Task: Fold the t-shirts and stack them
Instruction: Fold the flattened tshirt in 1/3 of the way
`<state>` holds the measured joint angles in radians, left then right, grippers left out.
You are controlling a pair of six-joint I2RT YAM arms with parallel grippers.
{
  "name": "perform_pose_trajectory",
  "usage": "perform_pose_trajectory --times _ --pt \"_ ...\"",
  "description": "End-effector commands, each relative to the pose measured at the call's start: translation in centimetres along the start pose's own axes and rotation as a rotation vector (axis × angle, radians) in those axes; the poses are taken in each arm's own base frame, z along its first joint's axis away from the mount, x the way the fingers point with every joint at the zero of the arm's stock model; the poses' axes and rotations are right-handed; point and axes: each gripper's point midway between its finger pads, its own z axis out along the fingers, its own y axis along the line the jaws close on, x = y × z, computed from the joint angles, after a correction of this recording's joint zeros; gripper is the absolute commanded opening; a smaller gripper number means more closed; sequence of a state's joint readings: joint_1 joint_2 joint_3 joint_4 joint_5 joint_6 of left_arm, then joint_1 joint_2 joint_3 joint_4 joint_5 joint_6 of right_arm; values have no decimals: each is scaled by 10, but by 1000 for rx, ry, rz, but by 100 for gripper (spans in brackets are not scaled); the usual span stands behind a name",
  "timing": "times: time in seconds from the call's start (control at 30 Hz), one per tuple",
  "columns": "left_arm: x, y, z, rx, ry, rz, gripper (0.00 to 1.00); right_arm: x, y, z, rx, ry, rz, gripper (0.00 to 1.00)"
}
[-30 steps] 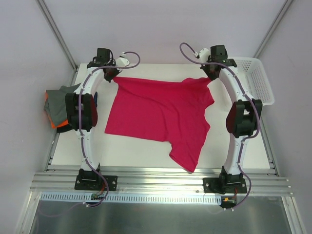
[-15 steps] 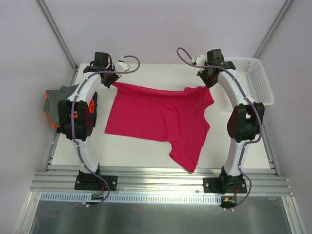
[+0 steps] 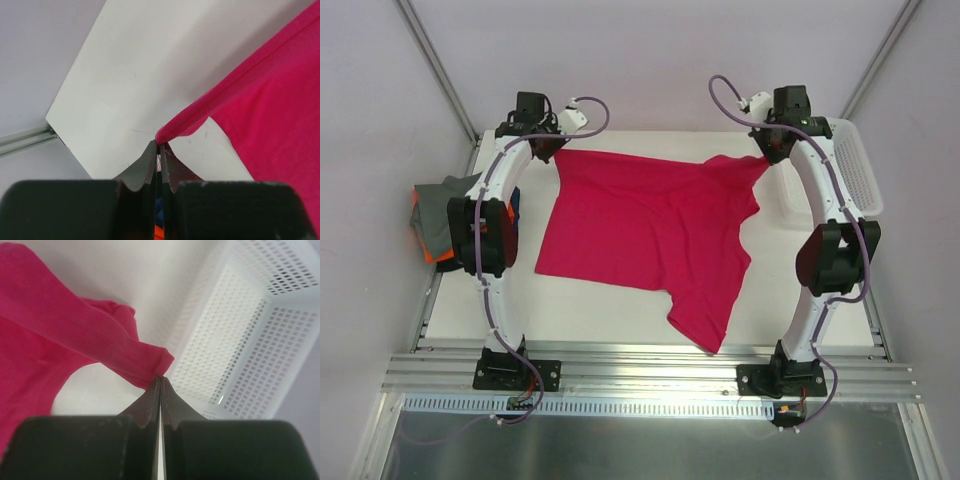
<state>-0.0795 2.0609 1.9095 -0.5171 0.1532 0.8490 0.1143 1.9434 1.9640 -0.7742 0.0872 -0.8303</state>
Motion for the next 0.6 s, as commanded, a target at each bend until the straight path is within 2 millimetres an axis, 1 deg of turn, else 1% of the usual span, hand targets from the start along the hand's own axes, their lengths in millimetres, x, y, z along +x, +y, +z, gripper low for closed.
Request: perform_pose_trajectory --times 0.0,0.1,0.13,0.2,0.23,0.27,0.33,0.37,0.4,0.43,0.5,0.57 --pt "-17 13 0 -27 -39 22 0 -14 -29 -17 85 -50 -1 0" --pt "-24 23 10 -44 -52 16 0 -23 -40 -6 116 -76 -2 0" --pt "-28 29 17 -54 -58 10 0 -29 -44 6 121 -78 -3 0" --pt "-30 35 27 -68 -60 19 0 -37 -52 18 134 -82 -2 0" --pt "-31 40 34 -74 -61 31 0 -52 -60 15 157 -118 1 0" --pt "-31 42 38 -79 -61 33 0 -49 -57 36 145 -95 -4 0" --pt "-31 47 47 -87 -62 48 0 -53 -60 47 157 -103 -10 0" --pt "-30 47 51 -85 -62 53 0 -54 -60 58 162 -106 -18 0" --pt "-33 52 50 -94 -72 54 0 -55 -60 62 166 -107 -29 0" --pt "-29 51 58 -89 -63 55 0 -55 -60 66 169 -107 -33 0" --pt "-26 53 62 -93 -59 57 0 -52 -58 76 165 -95 -36 0" --pt "-24 53 67 -92 -55 56 0 -50 -57 80 165 -90 -34 0"
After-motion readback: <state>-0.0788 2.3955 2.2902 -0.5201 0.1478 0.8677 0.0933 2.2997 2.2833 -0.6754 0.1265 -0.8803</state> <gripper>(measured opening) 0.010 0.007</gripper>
